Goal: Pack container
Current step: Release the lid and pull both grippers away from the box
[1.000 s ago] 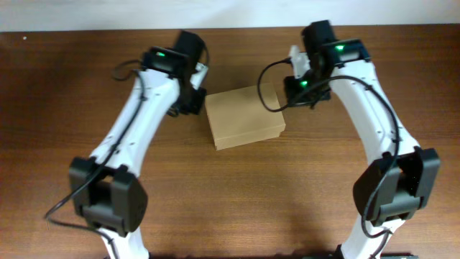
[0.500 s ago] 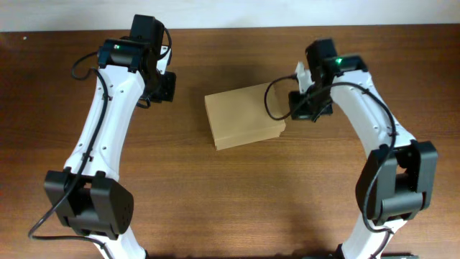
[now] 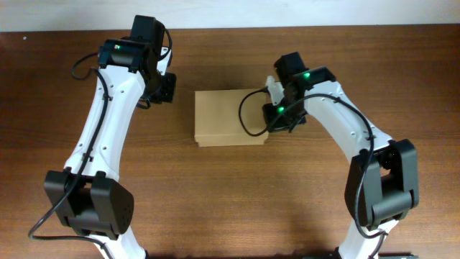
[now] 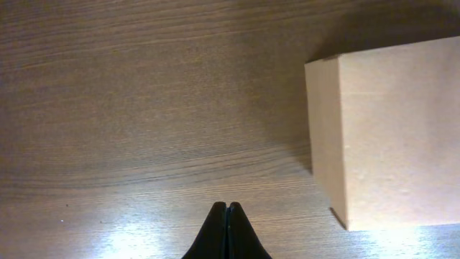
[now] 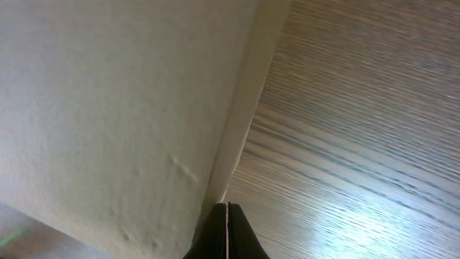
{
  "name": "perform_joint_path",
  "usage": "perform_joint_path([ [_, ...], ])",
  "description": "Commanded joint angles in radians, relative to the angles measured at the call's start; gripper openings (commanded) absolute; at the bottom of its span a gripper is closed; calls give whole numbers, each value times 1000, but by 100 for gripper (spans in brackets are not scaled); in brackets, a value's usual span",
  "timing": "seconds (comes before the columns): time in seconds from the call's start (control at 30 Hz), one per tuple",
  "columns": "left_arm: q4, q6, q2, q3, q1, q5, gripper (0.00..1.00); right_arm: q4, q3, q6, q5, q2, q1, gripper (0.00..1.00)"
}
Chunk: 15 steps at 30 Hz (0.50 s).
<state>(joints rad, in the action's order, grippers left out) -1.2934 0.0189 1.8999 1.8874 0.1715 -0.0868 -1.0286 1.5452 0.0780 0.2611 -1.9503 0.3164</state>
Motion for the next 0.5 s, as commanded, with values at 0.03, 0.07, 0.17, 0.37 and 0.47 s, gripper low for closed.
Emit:
perform_joint_path([
  [0.03, -6, -12, -12, 8, -5, -9, 2, 13, -8, 17, 15, 14, 5, 4],
  [0.07, -6, -12, -12, 8, -5, -11, 2, 18, -8, 17, 15, 14, -6, 4],
  [0.17, 0, -12, -12, 8, -5, -35, 2, 38, -8, 17, 8, 14, -50, 4],
  [0.37, 37, -11, -12, 8, -6, -132, 5, 53, -6, 16, 6, 14, -198, 4],
  [0.47, 62, -11, -12, 10, -23, -150, 6, 39, 10, 9, 11, 16, -275, 4],
])
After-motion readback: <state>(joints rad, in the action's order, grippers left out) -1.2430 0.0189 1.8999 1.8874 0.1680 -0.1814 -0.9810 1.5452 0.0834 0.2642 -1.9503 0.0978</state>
